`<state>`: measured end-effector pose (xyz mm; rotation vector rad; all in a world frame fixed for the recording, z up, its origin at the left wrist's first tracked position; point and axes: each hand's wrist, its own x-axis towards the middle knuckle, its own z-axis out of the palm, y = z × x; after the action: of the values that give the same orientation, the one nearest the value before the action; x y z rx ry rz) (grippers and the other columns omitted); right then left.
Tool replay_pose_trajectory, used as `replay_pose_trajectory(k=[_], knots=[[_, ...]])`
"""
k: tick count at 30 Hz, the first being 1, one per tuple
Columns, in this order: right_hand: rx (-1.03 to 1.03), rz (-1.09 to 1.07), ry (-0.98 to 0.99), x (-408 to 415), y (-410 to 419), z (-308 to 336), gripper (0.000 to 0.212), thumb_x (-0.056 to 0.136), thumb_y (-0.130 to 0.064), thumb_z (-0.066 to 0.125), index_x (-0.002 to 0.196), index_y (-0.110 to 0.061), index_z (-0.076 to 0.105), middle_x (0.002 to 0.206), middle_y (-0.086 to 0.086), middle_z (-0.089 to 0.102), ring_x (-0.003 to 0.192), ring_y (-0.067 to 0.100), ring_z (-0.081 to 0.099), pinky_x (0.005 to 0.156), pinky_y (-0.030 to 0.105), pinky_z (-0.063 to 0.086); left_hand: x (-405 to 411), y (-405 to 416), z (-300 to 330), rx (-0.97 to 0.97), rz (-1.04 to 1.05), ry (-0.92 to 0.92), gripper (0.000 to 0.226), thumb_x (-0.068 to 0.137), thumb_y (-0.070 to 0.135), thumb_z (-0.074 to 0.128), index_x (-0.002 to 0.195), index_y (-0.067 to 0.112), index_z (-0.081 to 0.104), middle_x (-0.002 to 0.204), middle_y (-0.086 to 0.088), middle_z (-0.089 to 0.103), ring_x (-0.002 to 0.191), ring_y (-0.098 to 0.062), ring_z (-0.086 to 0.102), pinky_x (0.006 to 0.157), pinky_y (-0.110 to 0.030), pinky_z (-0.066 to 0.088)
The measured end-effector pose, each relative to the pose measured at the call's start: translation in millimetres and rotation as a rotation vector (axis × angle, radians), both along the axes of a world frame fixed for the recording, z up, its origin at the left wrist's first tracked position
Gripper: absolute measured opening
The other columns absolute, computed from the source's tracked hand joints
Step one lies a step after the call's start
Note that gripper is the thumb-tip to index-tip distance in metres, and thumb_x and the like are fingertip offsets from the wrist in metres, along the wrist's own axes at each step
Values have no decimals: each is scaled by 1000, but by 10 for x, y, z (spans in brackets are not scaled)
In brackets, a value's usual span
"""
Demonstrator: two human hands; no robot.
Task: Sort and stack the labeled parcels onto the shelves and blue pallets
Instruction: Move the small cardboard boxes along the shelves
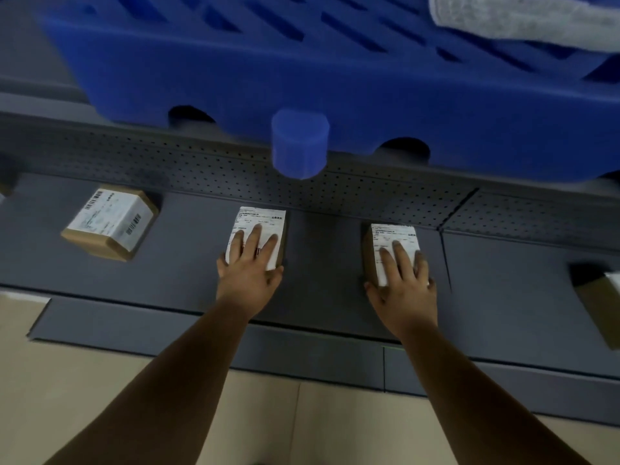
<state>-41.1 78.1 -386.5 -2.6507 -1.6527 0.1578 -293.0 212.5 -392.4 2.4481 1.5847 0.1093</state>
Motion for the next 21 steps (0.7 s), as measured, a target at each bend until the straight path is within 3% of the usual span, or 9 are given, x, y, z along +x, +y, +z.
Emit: replay_pose_trajectory(k=[4,13,15,18,21], knots=[[23,-28,9,-76,48,-15,70,92,-58,39,153,-31,15,162,-8,5,146,35,5,106,56,31,74,-31,16,18,-2,10,64,95,50,40,152,35,15,162,4,-1,147,-27,-2,110,-62,23],[-51,12,54,-321,-51,311,73,95,-59,29,152,-34,-10,160,-12,-15,147,30,-10,113,55,19,138,-244,267,73,-78,25,62,95,48,39,152,34,20,162,5,0,146,-19,4,107,-57,24],[-44,21,65,-387,-107,455,73,95,-59,29,152,-34,-10,159,-12,-16,147,30,-12,113,55,18,77,-337,399,96,-75,23,59,93,48,39,149,34,29,161,5,10,145,-19,12,101,-58,29],[49,53,45,-558,-223,670,76,90,-57,46,153,-32,12,161,-9,6,147,33,7,104,60,31,-87,-539,700,87,-69,-11,59,82,48,39,136,29,54,151,1,39,135,-22,33,84,-60,42],[127,116,15,-779,-360,944,83,71,-53,70,143,-26,41,151,-4,39,135,37,35,81,60,49,-343,-827,1093,146,-61,-44,57,76,46,42,127,28,63,141,0,52,129,-22,39,72,-59,48]])
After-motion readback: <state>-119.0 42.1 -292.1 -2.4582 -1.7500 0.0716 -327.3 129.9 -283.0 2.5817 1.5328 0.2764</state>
